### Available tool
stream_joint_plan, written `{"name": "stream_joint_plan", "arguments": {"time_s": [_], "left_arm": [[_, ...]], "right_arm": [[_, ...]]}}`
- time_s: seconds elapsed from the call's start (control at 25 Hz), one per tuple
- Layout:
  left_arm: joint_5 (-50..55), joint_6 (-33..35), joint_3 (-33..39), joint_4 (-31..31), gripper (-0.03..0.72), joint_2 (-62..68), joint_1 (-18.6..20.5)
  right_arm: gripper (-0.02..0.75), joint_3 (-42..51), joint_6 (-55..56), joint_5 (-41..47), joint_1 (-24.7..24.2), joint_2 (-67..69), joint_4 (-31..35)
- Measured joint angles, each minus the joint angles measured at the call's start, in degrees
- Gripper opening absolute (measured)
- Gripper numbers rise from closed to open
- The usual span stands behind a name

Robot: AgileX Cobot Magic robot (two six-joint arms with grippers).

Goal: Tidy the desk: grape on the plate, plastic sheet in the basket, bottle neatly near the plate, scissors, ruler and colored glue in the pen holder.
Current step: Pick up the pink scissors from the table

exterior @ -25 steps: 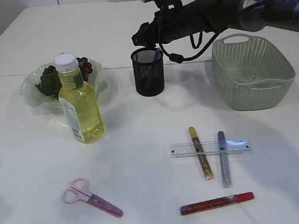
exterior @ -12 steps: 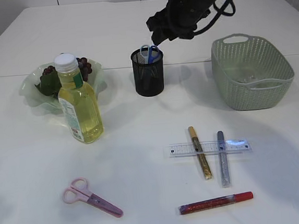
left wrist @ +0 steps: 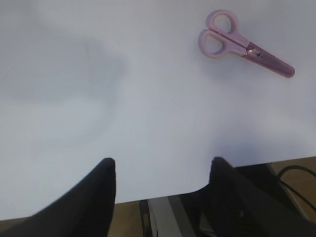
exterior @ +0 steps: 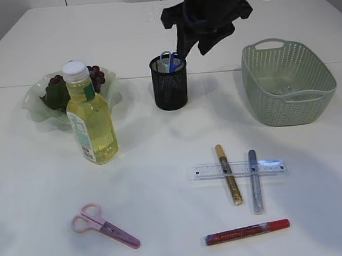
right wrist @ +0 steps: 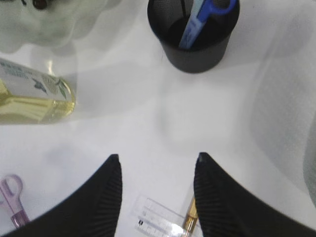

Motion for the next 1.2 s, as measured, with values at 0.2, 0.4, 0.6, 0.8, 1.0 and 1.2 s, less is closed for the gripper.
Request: {"name": "stream_joint_plan", "arguments": {"time_s": [0.2,0.4,0.6,0.8,1.0,1.2], "left_arm": [[-3.25,0.11,0.00,0.00,0.435,0.00,0.00],[-3.81,0.11,0.00,1.77,0.435,0.00,3.27],[-3.81,0.18,0.00,2.61,0.435,0.00,9.69],[-3.93,0.18,0.00,2.78,0.435,0.00,10.53],[-3.81,0.54,0.00,2.78,0.435,0.00,10.53],[-3.61,0.98,0.00,2.78,0.435,0.00,10.53]], "right_arm": [[0.385,0.00,1.41,1.91,5.75,0.00,-4.15],[0.385,0.00,1.98,2.18,12.37,0.00,-5.09],[0.385,0.00,2.25,2.18,17.18,-0.03,-6.19],[0.385,0.00,2.29,2.18,21.75,-0.03,-6.30],[0.385,0.00,2.39,2.22,25.44,2.52,-6.30],[0.367,0.00,2.18,2.22,27.47,6.89,-5.50]]}}
